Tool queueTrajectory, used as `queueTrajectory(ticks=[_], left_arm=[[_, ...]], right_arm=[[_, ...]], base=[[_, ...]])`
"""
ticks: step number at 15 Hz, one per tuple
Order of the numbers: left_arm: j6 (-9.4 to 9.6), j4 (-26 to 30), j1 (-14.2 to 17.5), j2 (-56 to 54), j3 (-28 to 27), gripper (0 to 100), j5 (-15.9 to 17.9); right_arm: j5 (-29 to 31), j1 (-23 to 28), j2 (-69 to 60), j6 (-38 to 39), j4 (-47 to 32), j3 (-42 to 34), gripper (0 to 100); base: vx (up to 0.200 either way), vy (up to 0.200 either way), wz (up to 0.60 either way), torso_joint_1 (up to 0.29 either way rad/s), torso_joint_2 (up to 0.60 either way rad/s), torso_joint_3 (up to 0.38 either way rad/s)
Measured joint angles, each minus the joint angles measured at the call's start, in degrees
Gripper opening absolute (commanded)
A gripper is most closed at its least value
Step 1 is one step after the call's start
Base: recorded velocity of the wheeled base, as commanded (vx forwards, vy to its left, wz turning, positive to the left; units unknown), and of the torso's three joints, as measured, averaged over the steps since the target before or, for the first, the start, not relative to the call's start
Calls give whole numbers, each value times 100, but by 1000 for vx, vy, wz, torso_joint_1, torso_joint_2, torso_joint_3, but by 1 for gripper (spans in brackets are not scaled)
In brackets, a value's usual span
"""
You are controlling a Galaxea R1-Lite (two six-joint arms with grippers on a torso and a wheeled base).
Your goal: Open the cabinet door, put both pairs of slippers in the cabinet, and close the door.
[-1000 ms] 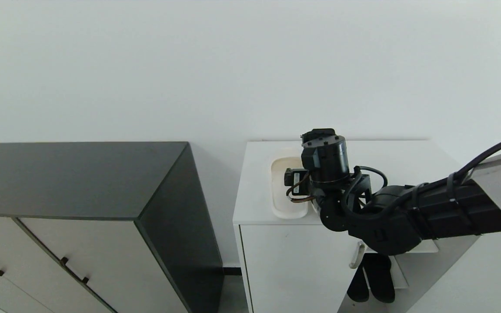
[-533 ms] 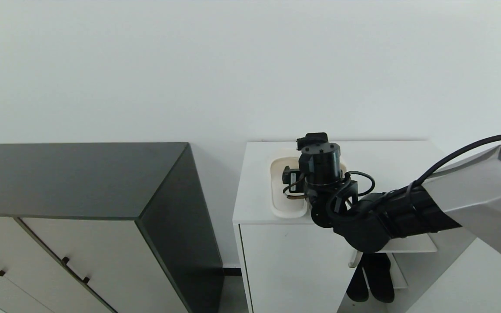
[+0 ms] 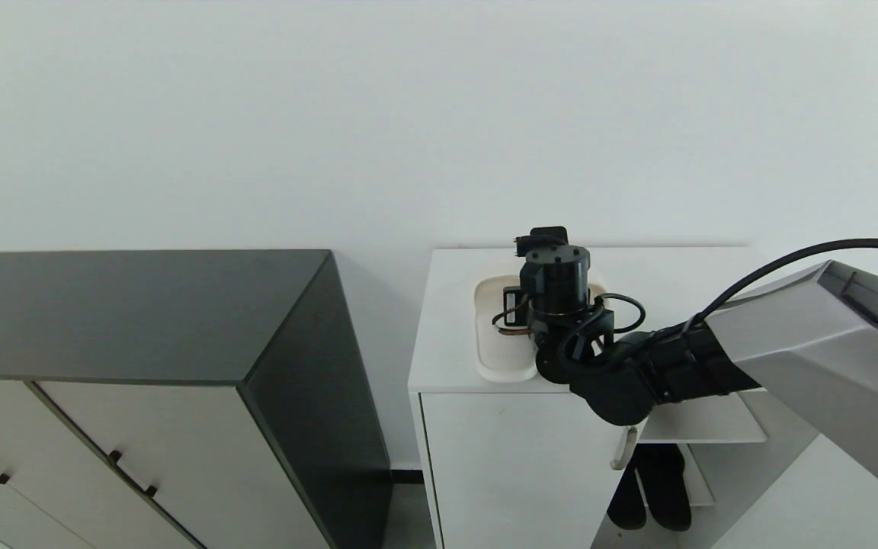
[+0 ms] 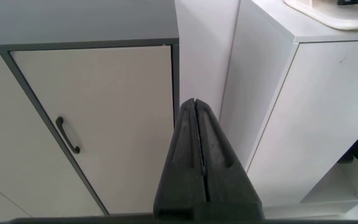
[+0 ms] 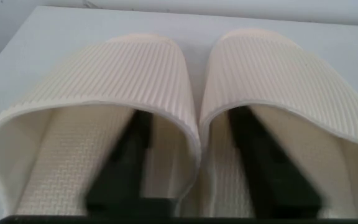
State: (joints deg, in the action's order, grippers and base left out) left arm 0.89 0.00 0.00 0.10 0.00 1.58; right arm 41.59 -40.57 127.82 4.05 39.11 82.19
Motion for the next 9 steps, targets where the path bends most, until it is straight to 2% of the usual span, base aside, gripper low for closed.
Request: queueTrajectory(ticks=[5, 7, 9], left_arm=[[0, 0, 0, 0, 0, 0, -9], [0, 0, 0, 0, 0, 0, -9], [0, 0, 0, 0, 0, 0, -11]], right_arm=[[-2, -217, -282, -9, -9, -215, 0], [-22, -383, -550, -13, -13, -518, 0], [-385, -499, -941, 0, -2, -1108, 0]], base=[[0, 0, 0, 0, 0, 0], [0, 0, 0, 0, 0, 0], [0, 0, 0, 0, 0, 0]])
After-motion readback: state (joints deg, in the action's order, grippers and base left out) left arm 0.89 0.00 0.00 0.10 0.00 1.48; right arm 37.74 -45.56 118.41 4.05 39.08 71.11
